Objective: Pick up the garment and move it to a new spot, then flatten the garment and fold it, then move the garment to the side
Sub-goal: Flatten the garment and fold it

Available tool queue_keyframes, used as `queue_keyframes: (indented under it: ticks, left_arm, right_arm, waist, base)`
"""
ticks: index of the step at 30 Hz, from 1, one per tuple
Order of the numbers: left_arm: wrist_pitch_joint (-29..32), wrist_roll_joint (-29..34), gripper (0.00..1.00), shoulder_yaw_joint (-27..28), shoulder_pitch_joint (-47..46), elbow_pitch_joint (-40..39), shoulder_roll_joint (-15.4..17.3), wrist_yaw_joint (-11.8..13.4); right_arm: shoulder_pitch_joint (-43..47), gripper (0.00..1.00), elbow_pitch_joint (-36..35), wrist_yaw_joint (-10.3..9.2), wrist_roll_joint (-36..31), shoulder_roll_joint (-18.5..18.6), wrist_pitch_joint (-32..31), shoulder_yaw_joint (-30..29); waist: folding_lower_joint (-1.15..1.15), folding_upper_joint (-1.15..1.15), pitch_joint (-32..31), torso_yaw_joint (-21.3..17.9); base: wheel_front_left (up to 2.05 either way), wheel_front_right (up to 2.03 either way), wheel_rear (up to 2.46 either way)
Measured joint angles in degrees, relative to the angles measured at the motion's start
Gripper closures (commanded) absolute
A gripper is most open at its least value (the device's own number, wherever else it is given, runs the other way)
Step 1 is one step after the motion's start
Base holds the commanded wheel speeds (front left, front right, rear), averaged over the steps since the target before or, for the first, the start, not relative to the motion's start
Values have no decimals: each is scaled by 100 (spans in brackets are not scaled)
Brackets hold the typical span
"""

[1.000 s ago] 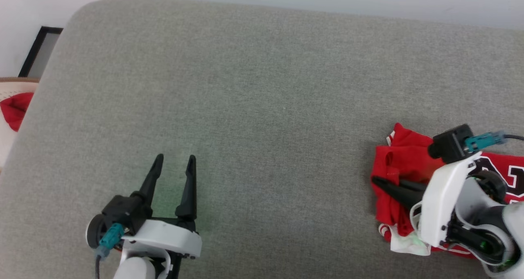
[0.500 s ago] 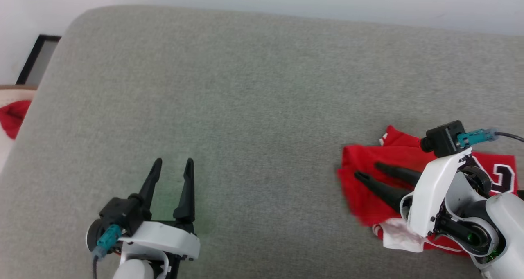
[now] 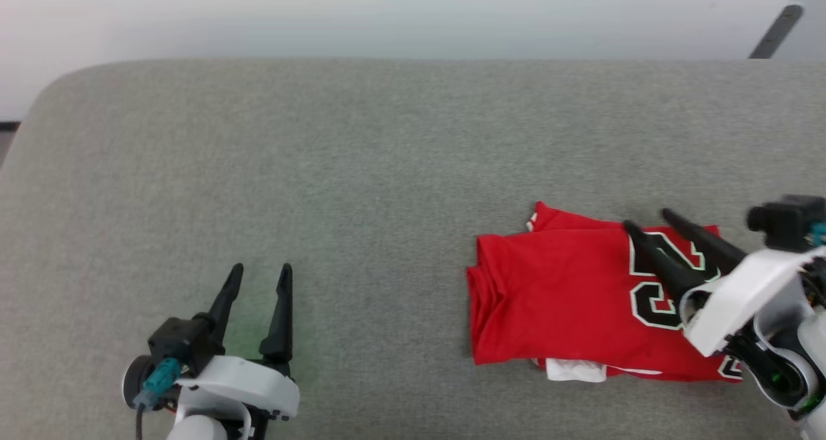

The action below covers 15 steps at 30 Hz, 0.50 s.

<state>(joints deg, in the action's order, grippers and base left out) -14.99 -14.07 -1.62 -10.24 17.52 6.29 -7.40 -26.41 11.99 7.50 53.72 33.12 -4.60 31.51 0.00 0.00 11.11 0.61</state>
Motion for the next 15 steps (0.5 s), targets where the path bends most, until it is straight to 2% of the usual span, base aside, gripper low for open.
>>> queue_keyframes:
  ticks: [7,15]
  left_arm:
    - [0,-4,0,138,154,45,53,0]
    - [0,63,0,250,669,-124,157,0]
  right_arm:
    - [249,0,862,0,-480,-245,1593,-236]
    - [797,0,1037,0,-907,-498,1933,-765]
  waist:
    - [0,0,-225,-234]
    - [0,0,-591,-344]
  base:
    - [0,0,0]
    - [0,0,0]
